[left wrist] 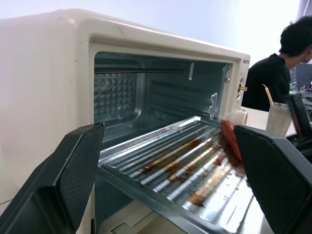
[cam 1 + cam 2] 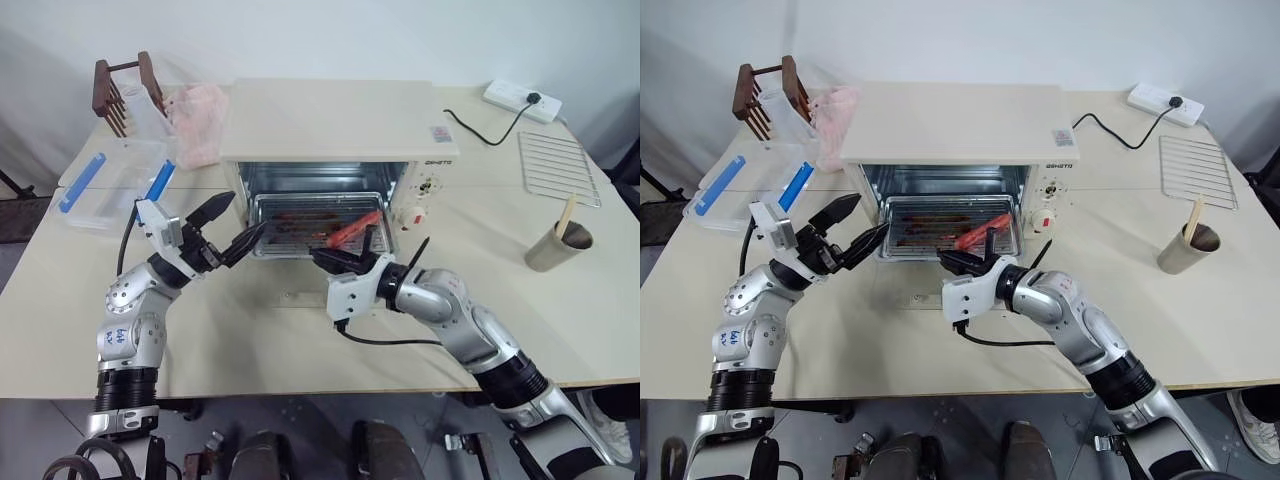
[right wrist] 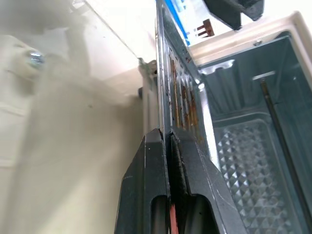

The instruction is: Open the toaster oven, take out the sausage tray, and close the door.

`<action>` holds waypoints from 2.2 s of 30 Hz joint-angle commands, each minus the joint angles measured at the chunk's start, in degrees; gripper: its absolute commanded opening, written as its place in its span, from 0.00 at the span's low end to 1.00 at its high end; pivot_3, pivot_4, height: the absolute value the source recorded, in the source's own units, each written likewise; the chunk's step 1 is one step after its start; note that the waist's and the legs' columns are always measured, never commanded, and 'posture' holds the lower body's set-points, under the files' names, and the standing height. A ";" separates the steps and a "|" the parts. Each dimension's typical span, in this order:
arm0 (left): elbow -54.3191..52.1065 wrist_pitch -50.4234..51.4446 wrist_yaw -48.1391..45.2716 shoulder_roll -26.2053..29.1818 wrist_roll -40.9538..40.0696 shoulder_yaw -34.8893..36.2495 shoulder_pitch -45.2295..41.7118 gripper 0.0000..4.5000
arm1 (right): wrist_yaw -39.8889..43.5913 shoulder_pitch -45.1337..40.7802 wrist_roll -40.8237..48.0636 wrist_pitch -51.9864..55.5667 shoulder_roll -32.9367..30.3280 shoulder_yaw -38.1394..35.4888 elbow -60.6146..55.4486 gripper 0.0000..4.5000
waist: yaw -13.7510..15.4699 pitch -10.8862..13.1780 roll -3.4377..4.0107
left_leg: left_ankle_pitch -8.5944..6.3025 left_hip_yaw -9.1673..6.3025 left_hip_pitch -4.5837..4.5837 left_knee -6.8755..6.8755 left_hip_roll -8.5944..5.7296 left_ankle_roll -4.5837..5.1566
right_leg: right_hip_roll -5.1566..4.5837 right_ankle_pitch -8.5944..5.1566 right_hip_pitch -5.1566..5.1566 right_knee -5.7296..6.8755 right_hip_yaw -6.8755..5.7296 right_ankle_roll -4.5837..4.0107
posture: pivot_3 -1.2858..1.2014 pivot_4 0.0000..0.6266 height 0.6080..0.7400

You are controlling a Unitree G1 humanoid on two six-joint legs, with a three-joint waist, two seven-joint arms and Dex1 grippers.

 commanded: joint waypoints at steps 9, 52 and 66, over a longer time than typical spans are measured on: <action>-3.92 5.57 -0.72 2.61 -2.26 0.71 2.32 1.00 | 0.23 12.31 2.80 -4.35 -8.02 -8.69 -14.86 0.00 | 0.69 -0.01 -0.03 | 0.00 0.00 0.01 0.04 -0.03 0.01 | 0.00 0.00 0.09 -0.12 0.00 0.00 | 0.52 0.24 1.00; -4.68 63.39 58.95 -1.07 -80.71 2.67 3.15 0.01 | 9.76 9.03 12.30 -8.55 -11.88 -9.69 -12.40 0.00 | 0.64 0.00 -0.07 | 0.04 -0.11 0.24 0.10 -0.12 0.02 | -0.08 0.00 0.29 0.00 0.19 0.00 | 0.52 0.24 1.00; 0.42 71.37 55.79 0.34 -80.71 13.09 8.34 0.00 | 14.39 19.35 30.02 -8.31 -18.23 -21.68 -9.95 0.91 | 0.64 0.00 -0.08 | 0.04 -0.10 0.26 0.09 -0.11 0.03 | -0.03 -0.01 0.33 -0.05 0.20 -0.01 | 0.52 0.24 1.00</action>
